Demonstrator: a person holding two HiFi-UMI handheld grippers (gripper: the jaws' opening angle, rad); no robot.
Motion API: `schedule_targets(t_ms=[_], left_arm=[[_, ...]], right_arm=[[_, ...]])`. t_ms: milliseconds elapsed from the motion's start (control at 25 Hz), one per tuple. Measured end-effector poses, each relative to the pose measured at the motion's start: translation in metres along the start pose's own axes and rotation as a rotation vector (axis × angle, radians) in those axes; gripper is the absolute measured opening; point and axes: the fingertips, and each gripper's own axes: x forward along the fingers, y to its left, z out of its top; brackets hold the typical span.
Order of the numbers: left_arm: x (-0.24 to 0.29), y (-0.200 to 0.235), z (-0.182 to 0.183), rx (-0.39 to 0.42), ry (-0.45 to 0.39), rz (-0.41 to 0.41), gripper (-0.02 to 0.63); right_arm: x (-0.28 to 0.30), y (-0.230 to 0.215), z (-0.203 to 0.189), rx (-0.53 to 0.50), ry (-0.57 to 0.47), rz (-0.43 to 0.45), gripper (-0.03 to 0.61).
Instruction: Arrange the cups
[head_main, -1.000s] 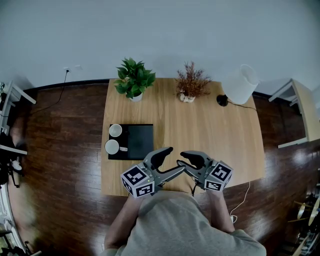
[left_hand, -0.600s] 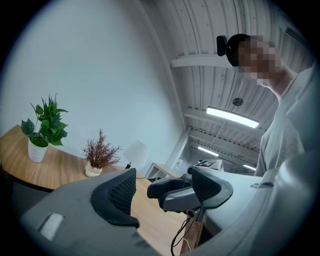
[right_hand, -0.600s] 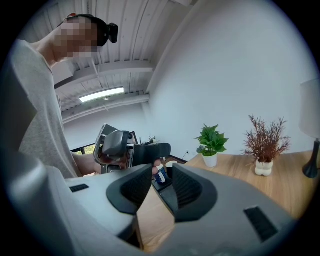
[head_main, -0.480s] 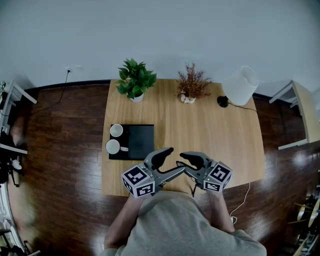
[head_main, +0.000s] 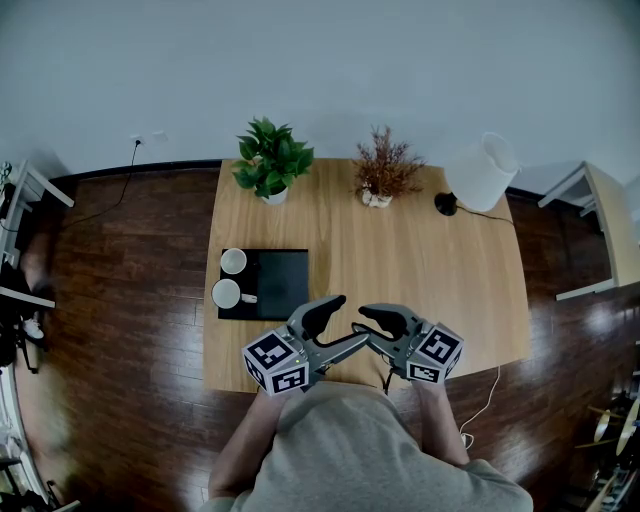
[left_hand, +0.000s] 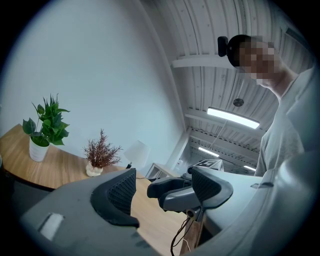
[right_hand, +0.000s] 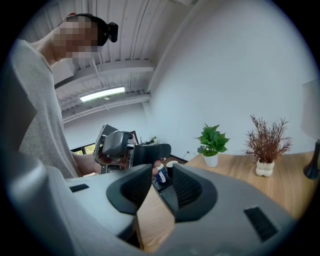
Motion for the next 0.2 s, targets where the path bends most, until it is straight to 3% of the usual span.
schedule_targets(t_ms=[200], left_arm=[[-0.0016,0.0021,0.0004,-0.004,0.0,0.003,0.353]], right_arm=[[0.0011,0.0,-0.0018,0.006,0.004,-0.001,0.126]])
